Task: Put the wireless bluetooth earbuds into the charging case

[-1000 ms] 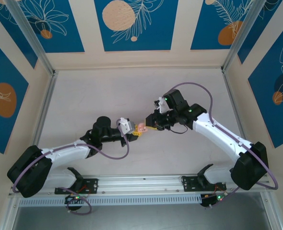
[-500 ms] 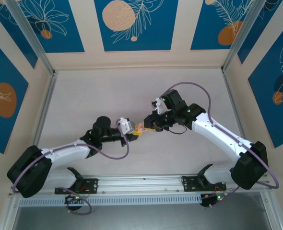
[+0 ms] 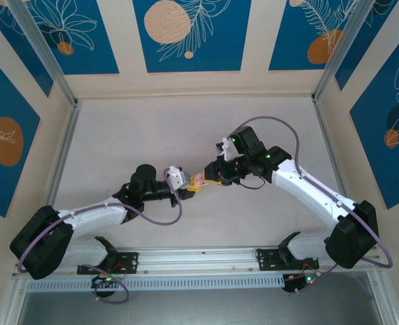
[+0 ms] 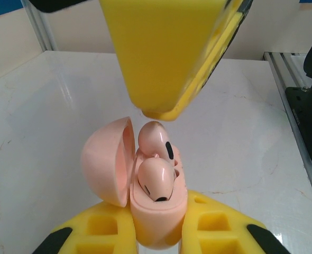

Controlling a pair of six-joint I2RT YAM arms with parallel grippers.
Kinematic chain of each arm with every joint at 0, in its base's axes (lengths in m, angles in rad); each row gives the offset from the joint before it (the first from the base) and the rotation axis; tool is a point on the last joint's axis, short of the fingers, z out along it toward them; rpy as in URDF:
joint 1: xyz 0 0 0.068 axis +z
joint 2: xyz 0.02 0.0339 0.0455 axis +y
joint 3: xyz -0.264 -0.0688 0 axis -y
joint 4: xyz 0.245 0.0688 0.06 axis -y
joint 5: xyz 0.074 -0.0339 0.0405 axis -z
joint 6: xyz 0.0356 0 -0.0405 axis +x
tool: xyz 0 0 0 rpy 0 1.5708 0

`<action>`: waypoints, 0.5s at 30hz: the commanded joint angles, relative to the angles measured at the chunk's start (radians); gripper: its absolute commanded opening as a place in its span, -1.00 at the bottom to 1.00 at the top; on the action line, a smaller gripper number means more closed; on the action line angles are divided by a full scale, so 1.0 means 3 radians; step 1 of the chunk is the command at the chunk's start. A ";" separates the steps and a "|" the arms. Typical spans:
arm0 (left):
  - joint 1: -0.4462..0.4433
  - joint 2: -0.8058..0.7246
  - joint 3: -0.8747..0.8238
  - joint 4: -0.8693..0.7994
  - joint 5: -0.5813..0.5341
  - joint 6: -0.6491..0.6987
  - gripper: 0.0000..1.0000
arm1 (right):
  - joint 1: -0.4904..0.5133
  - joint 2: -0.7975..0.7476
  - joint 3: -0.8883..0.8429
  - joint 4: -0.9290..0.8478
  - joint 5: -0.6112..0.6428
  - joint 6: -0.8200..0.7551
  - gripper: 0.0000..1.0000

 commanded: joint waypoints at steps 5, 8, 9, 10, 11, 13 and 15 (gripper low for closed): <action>-0.0038 -0.0082 0.0102 0.0073 0.0104 0.0018 -0.74 | -0.0147 -0.0221 0.0004 -0.0112 -0.0052 -0.0143 -0.41; -0.0035 -0.0074 0.0106 0.0079 0.0112 0.0020 -0.74 | -0.0157 -0.0147 0.0057 -0.0197 -0.0044 -0.0198 -0.43; -0.0037 -0.0070 0.0107 0.0078 0.0109 0.0020 -0.74 | -0.0155 -0.0124 0.0063 -0.0188 -0.0069 -0.0198 -0.45; -0.0041 -0.0072 0.0110 0.0078 0.0110 0.0020 -0.74 | -0.0150 -0.0100 0.0063 -0.0172 -0.0091 -0.0199 -0.47; -0.0040 -0.0066 0.0112 0.0079 0.0113 0.0016 -0.74 | -0.0142 -0.0086 0.0068 -0.0162 -0.0101 -0.0196 -0.49; -0.0038 -0.0063 0.0115 0.0080 0.0112 0.0019 -0.74 | -0.0120 -0.0044 0.0072 -0.0139 -0.0119 -0.0198 -0.52; -0.0039 -0.0061 0.0119 0.0075 0.0114 0.0021 -0.74 | -0.0099 -0.0012 0.0068 -0.0106 -0.0142 -0.0196 -0.54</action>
